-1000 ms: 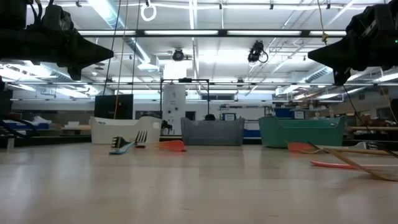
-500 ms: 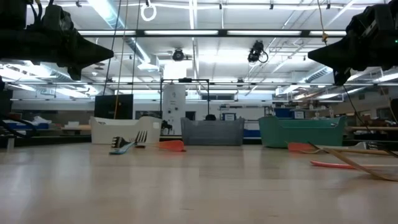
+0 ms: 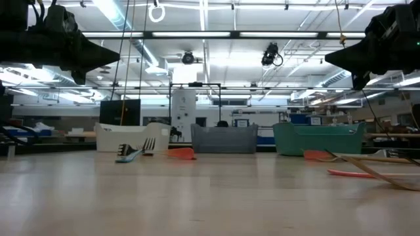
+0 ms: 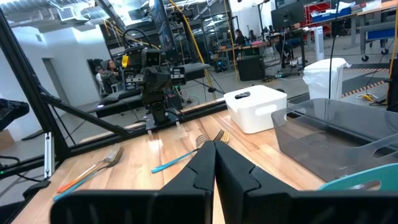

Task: Sort silverware by color (type)

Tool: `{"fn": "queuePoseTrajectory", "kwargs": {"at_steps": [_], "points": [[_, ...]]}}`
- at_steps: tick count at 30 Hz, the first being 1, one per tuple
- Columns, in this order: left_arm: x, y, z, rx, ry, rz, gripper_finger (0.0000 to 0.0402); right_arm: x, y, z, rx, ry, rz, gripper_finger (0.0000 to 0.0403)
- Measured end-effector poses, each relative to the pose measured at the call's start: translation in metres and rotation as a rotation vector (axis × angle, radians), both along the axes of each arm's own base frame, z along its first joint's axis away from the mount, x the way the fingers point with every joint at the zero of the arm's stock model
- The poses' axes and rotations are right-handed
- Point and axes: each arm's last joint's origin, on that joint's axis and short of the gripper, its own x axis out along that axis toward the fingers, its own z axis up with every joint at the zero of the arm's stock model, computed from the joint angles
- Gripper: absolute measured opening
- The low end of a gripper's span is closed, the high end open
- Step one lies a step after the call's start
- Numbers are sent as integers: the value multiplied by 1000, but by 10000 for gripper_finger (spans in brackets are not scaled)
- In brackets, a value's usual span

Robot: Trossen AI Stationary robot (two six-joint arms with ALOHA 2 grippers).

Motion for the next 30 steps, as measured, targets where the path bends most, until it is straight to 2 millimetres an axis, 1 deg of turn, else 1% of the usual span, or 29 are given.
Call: {"fn": "queuePoseTrajectory", "kwargs": {"at_steps": [5,7,10,14,16,18,21,25,30], "points": [[0,0,0,-2,-5,0,20,0,0,0,-9,2,-1,19],[0,0,1,-9,-12,-1,20,0,0,0,-70,16,-10,19],[0,-1,1,-130,-61,-17,20,0,0,0,-158,37,-18,19],[0,-1,2,-284,-132,-31,20,0,0,0,-227,53,-22,19],[0,0,2,-322,-153,-27,20,0,0,1,-243,51,-25,19],[0,1,3,-323,-161,-20,20,0,0,3,-248,32,-28,19],[0,1,3,-324,-163,-19,20,-1,0,9,-217,-36,-27,19],[0,1,3,-324,-161,-33,20,-2,0,14,-103,-121,-13,19],[0,0,3,-317,-157,-36,20,-2,0,16,19,-166,4,19]]}}
